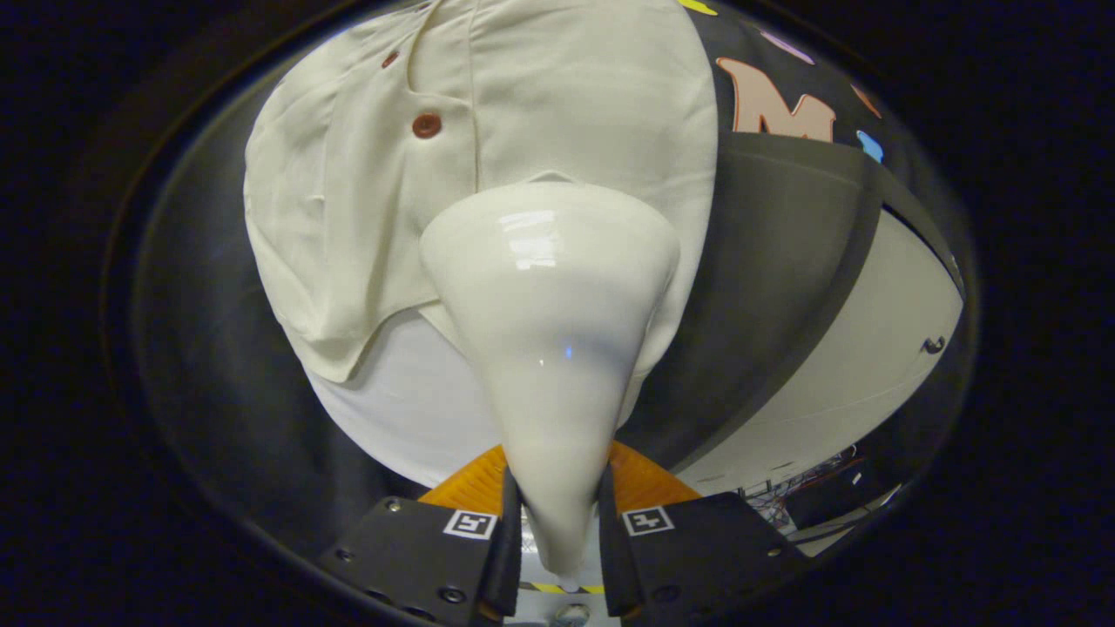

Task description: Iron the clothes twice with a garment steamer, once on the left side and once on the right side.

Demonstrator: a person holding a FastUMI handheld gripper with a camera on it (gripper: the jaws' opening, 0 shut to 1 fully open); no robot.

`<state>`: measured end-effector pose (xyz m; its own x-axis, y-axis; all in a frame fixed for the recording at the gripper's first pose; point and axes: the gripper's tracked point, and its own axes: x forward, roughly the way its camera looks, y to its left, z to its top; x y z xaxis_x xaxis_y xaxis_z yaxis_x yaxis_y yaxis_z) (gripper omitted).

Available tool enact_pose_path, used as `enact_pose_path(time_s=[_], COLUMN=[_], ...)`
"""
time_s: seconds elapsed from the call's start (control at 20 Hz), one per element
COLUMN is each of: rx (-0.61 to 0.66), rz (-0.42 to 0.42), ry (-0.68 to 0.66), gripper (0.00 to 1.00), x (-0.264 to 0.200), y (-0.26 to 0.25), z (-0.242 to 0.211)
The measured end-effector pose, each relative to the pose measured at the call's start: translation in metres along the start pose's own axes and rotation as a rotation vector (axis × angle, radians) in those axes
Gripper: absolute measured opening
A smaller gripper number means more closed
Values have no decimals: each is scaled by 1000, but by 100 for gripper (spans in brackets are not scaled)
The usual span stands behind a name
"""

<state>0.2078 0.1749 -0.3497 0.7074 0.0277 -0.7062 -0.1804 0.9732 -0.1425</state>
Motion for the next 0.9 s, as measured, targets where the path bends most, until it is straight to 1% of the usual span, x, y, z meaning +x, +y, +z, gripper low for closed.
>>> enact_pose_path(time_s=[0.15,0.35,0.65,0.9], rx=[6,15,60,66], rz=[0,-5,-12,-10], ry=[20,12,-24,-54], gripper=[38,38,38,38], x=[6,5,-26,-67], y=[0,1,7,24], z=[-15,-20,-13,-8])
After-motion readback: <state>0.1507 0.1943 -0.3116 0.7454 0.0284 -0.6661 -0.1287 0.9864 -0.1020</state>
